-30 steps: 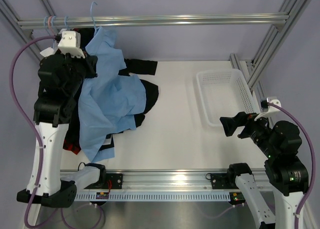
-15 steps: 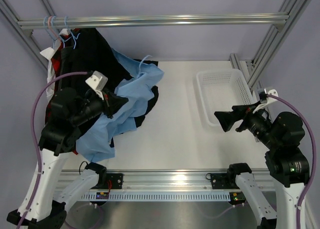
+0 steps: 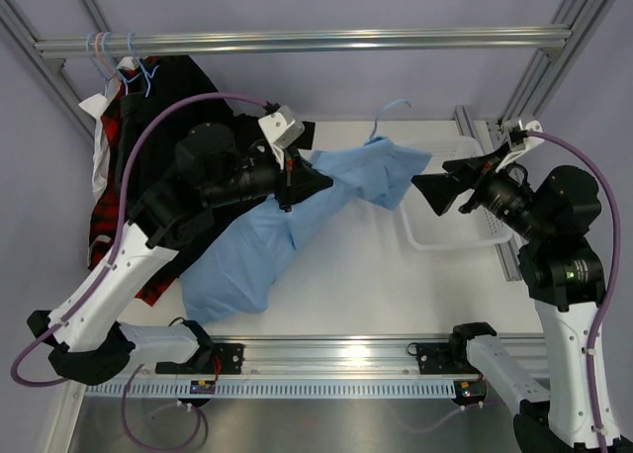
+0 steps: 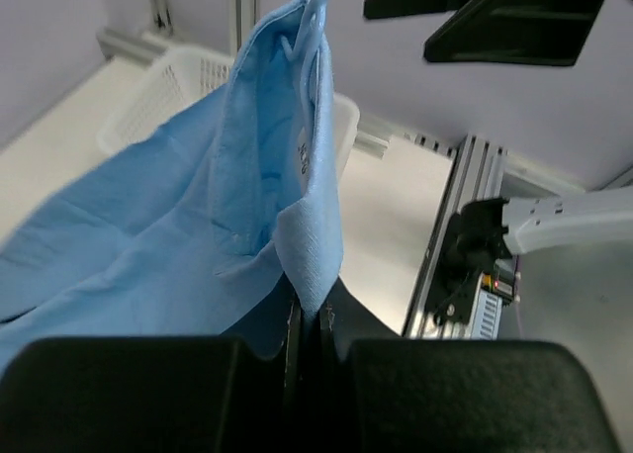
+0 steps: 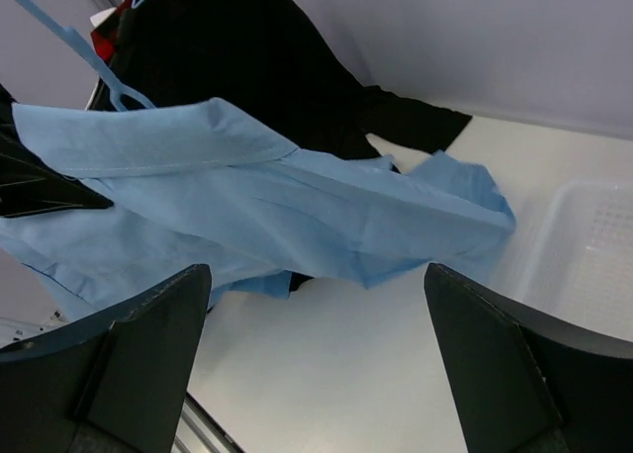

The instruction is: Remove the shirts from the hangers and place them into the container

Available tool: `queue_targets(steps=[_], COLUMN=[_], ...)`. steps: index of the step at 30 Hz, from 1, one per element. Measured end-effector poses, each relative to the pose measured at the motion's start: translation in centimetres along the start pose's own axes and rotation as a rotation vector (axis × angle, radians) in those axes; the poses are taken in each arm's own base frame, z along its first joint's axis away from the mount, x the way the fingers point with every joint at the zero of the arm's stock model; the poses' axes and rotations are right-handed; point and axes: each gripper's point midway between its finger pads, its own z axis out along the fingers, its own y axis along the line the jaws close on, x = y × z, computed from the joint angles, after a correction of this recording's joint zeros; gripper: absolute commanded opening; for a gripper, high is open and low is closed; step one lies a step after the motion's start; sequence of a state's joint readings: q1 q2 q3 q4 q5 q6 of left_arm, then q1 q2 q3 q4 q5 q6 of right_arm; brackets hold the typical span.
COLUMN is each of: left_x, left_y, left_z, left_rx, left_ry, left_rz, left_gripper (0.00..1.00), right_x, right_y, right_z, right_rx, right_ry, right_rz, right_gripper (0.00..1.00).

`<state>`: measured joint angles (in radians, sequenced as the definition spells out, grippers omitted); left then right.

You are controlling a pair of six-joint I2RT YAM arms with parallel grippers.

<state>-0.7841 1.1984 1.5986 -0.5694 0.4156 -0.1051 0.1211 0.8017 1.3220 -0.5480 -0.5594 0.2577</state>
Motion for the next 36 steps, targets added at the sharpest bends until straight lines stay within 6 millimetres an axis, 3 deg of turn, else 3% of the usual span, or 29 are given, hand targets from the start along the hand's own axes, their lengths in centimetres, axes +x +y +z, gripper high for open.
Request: queue_targets(steps=[4,6,8,13,18,21,29,36], left_x=[-3.3,-3.6,-2.5,4.7,12.7,14.8,14.6,14.0], left_y=[0.3,1.1,1.9,4.3,6.6,7.1,7.6,7.6], left_z=[-0.9,-1.7,-2.1,-1.1,0.6,1.0,0.7,0.8], left_rx=[-0.054,-0.113,-0.158,-0.230,-0.273,-0.285,-0.313,-0.315], left_ry=[-0.091,-0.113,-0.106,0.013,0.171,0.205,0.156,0.131], left_rz=[0.059,0.076,0.081,0.055,0.009,0.000,0.016,0.015], left_gripper=[0.00,0.00,0.00,0.00,0.00,0.00,0.00,0.00], right_x=[-2.3,-2.8,-3.0,-2.4,0.2,2.3,8.0,8.6], right_y=[0.7,1.1,1.4,2.1,2.6,2.8,3.9,4.8], right_z=[0.3,0.3,0.2,0.9,3.5,5.8,11.3,13.8], right_rx=[-0.025,-0.038,-0.051,-0.104,-0.159,-0.178,-0.178,-0.157], right_ry=[-0.050,-0.065,-0.075,-0.068,0.008,0.066,0.207,0.183], right_rz=[-0.035,-0.046,-0.054,-0.061,-0.042,-0.029,-0.014,-0.024], right_gripper=[0.99,1.00,0.99,0.99,1.00,0.99,0.92,0.77])
